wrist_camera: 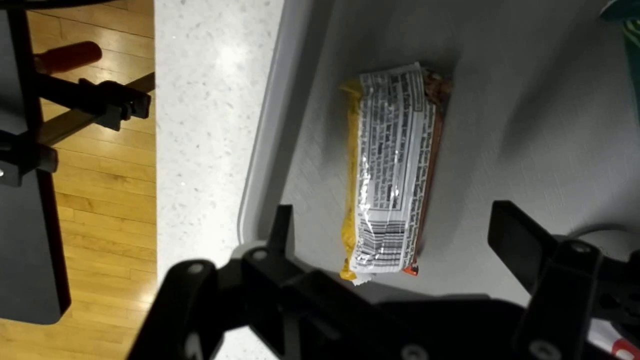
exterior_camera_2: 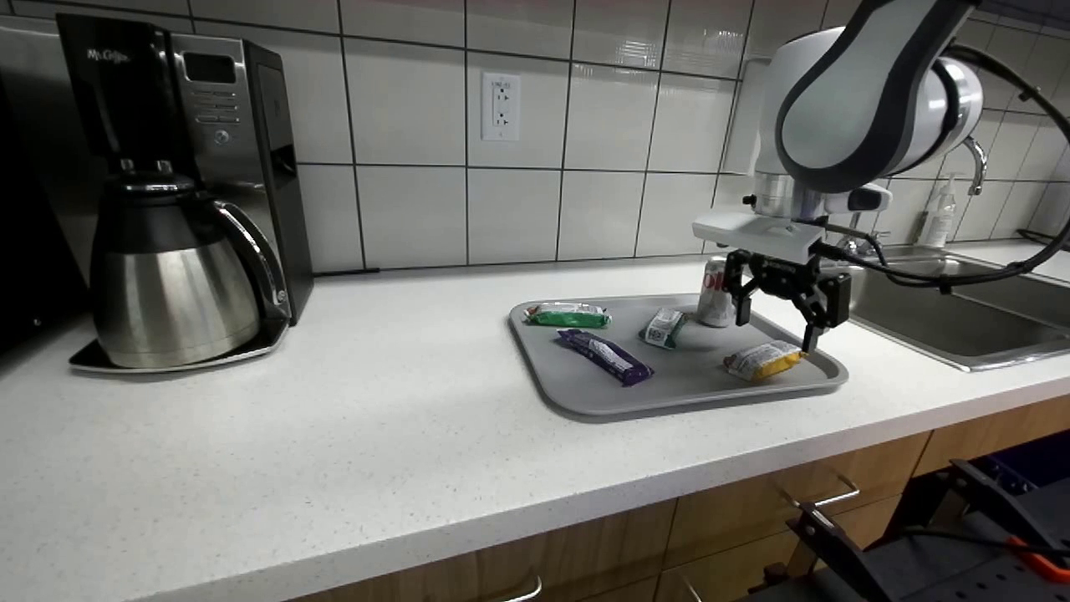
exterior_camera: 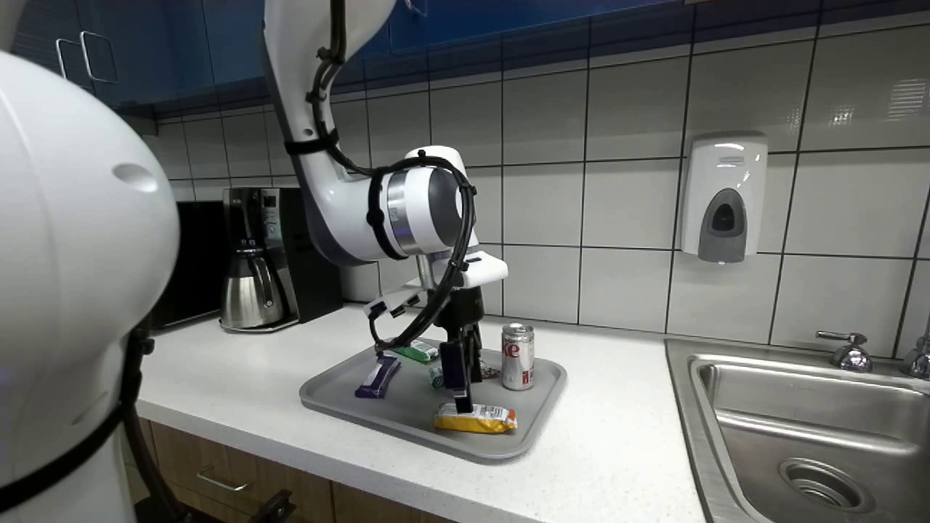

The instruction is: Put the chocolate bars on the tray

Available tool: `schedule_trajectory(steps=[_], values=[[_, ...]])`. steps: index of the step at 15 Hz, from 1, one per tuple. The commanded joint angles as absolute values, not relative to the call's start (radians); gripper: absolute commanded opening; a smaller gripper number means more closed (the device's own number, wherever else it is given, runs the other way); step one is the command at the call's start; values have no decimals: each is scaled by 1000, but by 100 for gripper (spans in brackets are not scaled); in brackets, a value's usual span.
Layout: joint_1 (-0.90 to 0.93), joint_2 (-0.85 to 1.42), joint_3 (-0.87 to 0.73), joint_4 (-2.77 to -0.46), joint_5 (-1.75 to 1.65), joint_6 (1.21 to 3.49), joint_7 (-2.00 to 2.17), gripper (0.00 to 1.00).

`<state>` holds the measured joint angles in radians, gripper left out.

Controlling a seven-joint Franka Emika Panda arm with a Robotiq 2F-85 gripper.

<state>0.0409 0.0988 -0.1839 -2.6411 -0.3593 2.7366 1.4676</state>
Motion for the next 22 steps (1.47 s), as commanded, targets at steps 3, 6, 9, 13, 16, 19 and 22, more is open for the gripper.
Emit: schedule_trajectory(steps=[3,6,9,13,16,19,22], values=[[5,-76,-160,-2743,-448,2679,1349,100],[-16,-146,-134,-2778,-476,2662,1287,100],[-33,-215,-100,-2818,-440,2651,1175,100],[-19,-237,-67,-2782,-323,2600,962,100],[-16,-262,-54,-2774,-228,2546,799,100],[-21,-309,-45,-2784,-163,2482,664,100],[-28,-352,-40,-2782,-127,2415,558,100]])
